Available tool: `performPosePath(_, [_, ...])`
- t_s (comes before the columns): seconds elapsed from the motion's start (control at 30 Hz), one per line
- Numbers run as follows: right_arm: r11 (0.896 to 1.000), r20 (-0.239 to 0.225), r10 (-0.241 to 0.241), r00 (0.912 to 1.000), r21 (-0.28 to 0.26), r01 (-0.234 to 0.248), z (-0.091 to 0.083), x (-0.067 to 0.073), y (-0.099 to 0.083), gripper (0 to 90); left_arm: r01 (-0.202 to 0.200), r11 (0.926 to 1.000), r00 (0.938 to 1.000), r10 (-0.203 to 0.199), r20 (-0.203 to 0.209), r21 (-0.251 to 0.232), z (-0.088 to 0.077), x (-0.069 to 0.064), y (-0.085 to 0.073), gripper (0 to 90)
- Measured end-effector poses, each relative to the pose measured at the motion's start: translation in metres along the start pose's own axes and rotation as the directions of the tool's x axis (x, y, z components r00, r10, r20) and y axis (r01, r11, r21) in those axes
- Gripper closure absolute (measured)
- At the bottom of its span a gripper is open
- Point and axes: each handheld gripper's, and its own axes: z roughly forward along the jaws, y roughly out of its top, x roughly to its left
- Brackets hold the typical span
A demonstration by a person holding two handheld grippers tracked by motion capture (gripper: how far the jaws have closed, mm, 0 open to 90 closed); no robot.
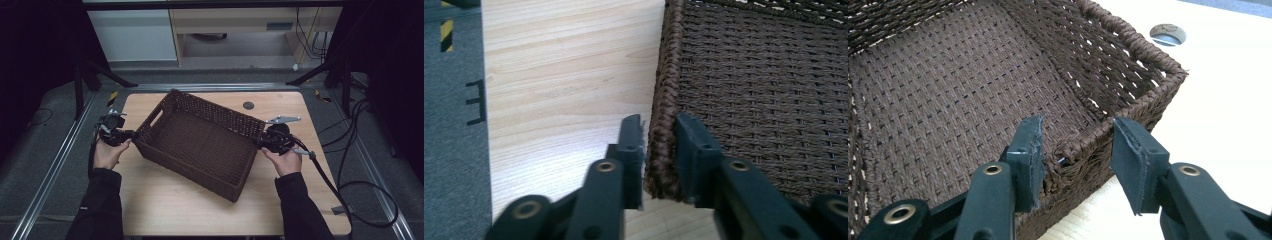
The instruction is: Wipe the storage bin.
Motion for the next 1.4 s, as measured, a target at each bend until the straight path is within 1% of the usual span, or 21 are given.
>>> performPosePath(0.1, [1.0,0.002,-0.003,1.0,0.008,0.003,-0.002,0.003,-0.001,56.7,0.01,0.9998,0.9999,-0.01,0.003,-0.015,-0.009,-0.001,-0.002,64.9])
performPosePath(0.2, [1.0,-0.001,-0.005,1.0,0.019,0.005,-0.006,0.006,-0.003,56.5,0.011,0.9997,0.9999,-0.011,0.011,-0.023,-0.016,-0.004,-0.003,61.9])
performPosePath(0.37, [1.0,-0.004,-0.008,1.0,0.027,0.008,-0.011,0.01,-0.006,56.3,-0.001,1.0,0.9999,0.001,0.012,-0.007,-0.021,-0.015,-0.007,58.0])
performPosePath(0.43, [1.0,-0.007,-0.011,0.9999,0.029,0.012,-0.013,0.011,-0.007,56.6,0.001,1.0,0.9999,-0.001,0.015,-0.003,-0.022,-0.019,-0.009,56.9])
performPosePath(0.47, [1.0,-0.008,-0.012,0.9999,0.027,0.012,-0.015,0.012,-0.008,57.4,0.001,1.0,0.9997,-0.001,0.023,-0.003,-0.022,-0.021,-0.01,56.5])
performPosePath(0.6, [0.999,-0.011,-0.019,0.9998,0.028,0.019,-0.017,0.015,-0.01,57.3,0.018,0.9998,0.9988,-0.018,0.046,-0.009,-0.018,-0.024,-0.011,54.5])
performPosePath(0.67, [0.999,-0.018,-0.02,0.9996,0.029,0.02,-0.018,0.015,-0.01,56.6,0.027,0.9994,0.999,-0.026,0.036,-0.022,-0.017,-0.026,-0.011,54.2])
performPosePath(0.73, [0.999,-0.022,-0.027,0.9994,0.03,0.027,-0.019,0.013,-0.008,54.9,0.025,0.9991,0.9991,-0.024,0.035,-0.033,-0.016,-0.026,-0.01,54.0])
performPosePath(0.8, [0.999,-0.008,-0.032,0.9995,0.01,0.032,-0.02,0.012,-0.007,52.7,0.033,0.9983,0.9987,-0.031,0.041,-0.048,-0.014,-0.025,-0.009,54.3])
performPosePath(0.83, [1.0,-0.002,-0.031,0.9995,0.0,0.031,-0.02,0.012,-0.007,52.1,0.032,0.9983,0.9988,-0.03,0.038,-0.048,-0.012,-0.025,-0.009,53.7])
performPosePath(0.9, [0.999,0.024,-0.038,0.999,-0.017,0.038,-0.019,0.009,-0.005,50.0,0.011,0.9983,0.9999,-0.01,0.012,-0.057,-0.009,-0.027,-0.007,52.7])
performPosePath(0.93, [0.999,0.032,-0.032,0.999,-0.022,0.033,-0.018,0.007,-0.004,49.8,0.008,0.9979,0.9999,-0.008,0.006,-0.064,-0.007,-0.026,-0.006,53.1])
performPosePath(1.0, [0.999,0.041,-0.028,0.9988,-0.028,0.029,-0.015,0.005,-0.003,49.4,0.009,0.9975,0.9999,-0.009,0.007,-0.07,-0.005,-0.025,-0.005,53.5])
performPosePath(1.07, [0.999,0.045,-0.024,0.9987,-0.023,0.025,-0.011,0.005,-0.003,49.3,0.016,0.997,0.9997,-0.015,0.017,-0.076,-0.004,-0.023,-0.005,53.6])
performPosePath(1.13, [0.999,0.055,-0.031,0.998,-0.02,0.032,-0.009,0.006,-0.004,49.5,0.02,0.9968,0.9995,-0.018,0.025,-0.077,-0.004,-0.021,-0.004,53.9])
performPosePath(1.2, [0.999,0.051,-0.03,0.9982,-0.013,0.031,-0.009,0.006,-0.004,50.3,0.025,0.9965,0.9993,-0.022,0.031,-0.079,-0.004,-0.02,-0.004,54.2])
performPosePath(1.27, [1.0,0.053,-0.024,0.9983,-0.001,0.024,-0.01,0.006,-0.006,50.9,0.025,0.9972,0.9994,-0.023,0.025,-0.07,-0.005,-0.021,-0.004,53.8])
performPosePath(1.3, [1.0,0.052,-0.021,0.9984,-0.001,0.021,-0.01,0.006,-0.006,51.2,0.025,0.9976,0.9995,-0.024,0.02,-0.065,-0.006,-0.023,-0.004,53.2])
performPosePath(1.4, [1.0,0.04,0.0,0.9992,0.013,-0.001,-0.011,0.007,-0.007,51.5,0.021,0.9984,0.9995,-0.019,0.025,-0.053,-0.01,-0.032,-0.004,51.2])
